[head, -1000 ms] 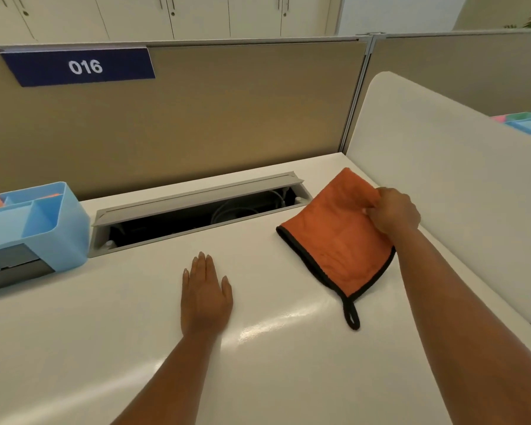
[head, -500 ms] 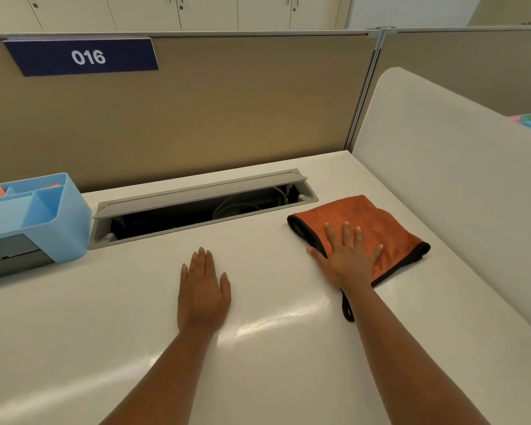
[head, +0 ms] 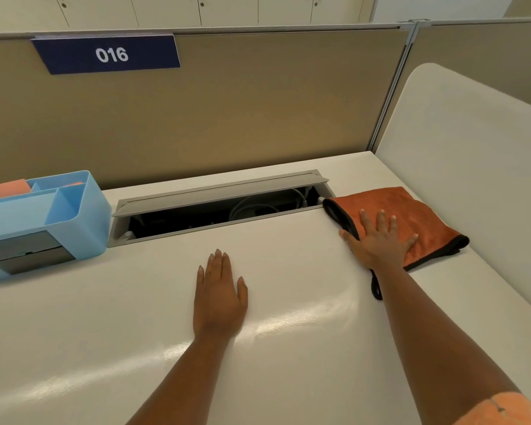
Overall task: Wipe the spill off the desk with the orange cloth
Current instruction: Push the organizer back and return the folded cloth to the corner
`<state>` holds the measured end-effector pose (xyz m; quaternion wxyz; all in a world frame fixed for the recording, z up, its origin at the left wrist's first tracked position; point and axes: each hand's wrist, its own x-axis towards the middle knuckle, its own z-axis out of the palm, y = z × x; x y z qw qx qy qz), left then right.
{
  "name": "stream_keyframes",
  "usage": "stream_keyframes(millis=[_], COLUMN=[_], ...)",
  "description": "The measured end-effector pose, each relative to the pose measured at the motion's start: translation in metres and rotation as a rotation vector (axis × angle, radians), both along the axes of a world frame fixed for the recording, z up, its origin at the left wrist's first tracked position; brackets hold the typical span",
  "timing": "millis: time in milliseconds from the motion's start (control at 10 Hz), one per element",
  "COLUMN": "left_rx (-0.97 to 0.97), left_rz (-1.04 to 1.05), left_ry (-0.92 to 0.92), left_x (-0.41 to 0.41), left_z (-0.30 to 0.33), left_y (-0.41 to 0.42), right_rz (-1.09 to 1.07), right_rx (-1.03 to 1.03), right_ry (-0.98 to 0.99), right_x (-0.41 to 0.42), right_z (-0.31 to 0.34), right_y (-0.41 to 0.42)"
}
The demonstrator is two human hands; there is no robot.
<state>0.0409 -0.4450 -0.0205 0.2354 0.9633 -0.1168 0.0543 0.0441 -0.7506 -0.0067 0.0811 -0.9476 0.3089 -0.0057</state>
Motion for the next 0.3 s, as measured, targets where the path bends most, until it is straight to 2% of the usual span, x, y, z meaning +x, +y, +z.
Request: stream_keyframes(millis=[100,300], left_rx=[0.003,0.044], left_rz=[-0.002,-0.009], left_ry=[0.002,0.046], left_x=[-0.001,-0.001], left_z=[0.000,0.005], left_y=[0.000,0.002], right_rz=[0.024,0.020], right_rx=[0.025,0.246], right_ry=[0.054,0.095], right_x=[0.000,0.000], right_z=[0.001,0.017], right_y=[0.000,0.010])
